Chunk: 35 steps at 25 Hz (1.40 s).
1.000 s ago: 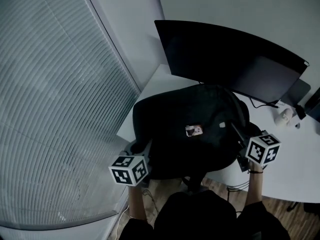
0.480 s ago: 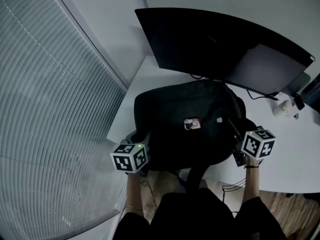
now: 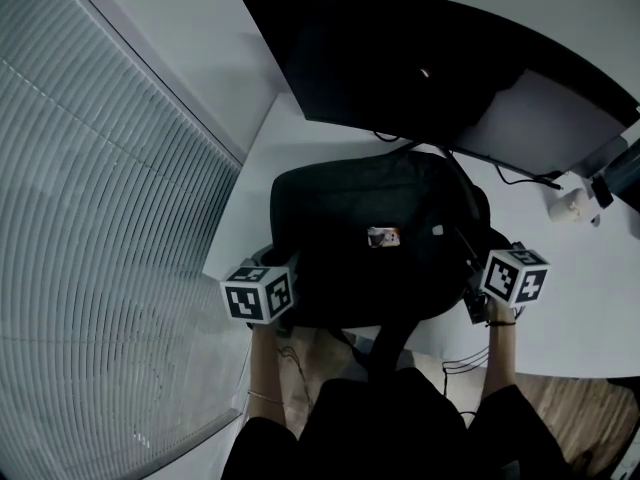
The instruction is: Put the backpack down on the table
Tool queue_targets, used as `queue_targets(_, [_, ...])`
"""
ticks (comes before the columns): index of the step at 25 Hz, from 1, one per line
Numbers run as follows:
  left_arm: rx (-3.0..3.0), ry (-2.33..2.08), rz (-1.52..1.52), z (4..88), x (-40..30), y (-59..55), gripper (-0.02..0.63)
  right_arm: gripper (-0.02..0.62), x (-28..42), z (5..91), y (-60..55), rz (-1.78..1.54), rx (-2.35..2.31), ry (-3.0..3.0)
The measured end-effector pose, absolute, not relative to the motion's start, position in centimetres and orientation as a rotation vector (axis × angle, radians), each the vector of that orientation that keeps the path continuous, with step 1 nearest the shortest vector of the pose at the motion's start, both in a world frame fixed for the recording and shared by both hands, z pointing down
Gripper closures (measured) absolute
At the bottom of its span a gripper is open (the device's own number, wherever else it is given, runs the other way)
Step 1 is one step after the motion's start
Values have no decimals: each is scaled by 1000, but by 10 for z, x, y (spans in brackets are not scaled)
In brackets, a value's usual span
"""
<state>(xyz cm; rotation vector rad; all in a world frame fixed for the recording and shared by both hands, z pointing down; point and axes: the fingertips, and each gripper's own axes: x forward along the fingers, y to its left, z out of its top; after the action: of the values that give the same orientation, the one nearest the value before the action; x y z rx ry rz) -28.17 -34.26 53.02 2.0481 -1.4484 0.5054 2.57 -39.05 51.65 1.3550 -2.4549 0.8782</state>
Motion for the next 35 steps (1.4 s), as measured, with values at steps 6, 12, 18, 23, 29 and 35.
queue_targets(6, [2020, -1416, 541, 543, -281, -349, 532, 486, 27, 528, -398, 920, 1346, -2414])
queue_targets(12, [1996, -1398, 583, 553, -281, -354, 522, 486, 33, 538, -402, 925, 1357, -2366])
queue_targets(18, [1974, -1393, 599, 559, -283, -357, 503, 486, 33, 554, -401, 1013, 1330, -2355])
queue_targets(23, [1950, -1406, 616, 566, -285, -359, 477, 485, 38, 564, -402, 1046, 1336, -2321])
queue_targets(29, [1912, -1424, 614, 572, -288, -362, 446, 471, 43, 575, -404, 1105, 1339, -2295])
queue_targets(35, [1864, -1440, 609, 579, -292, -363, 419, 459, 46, 581, -405, 1137, 1342, -2282])
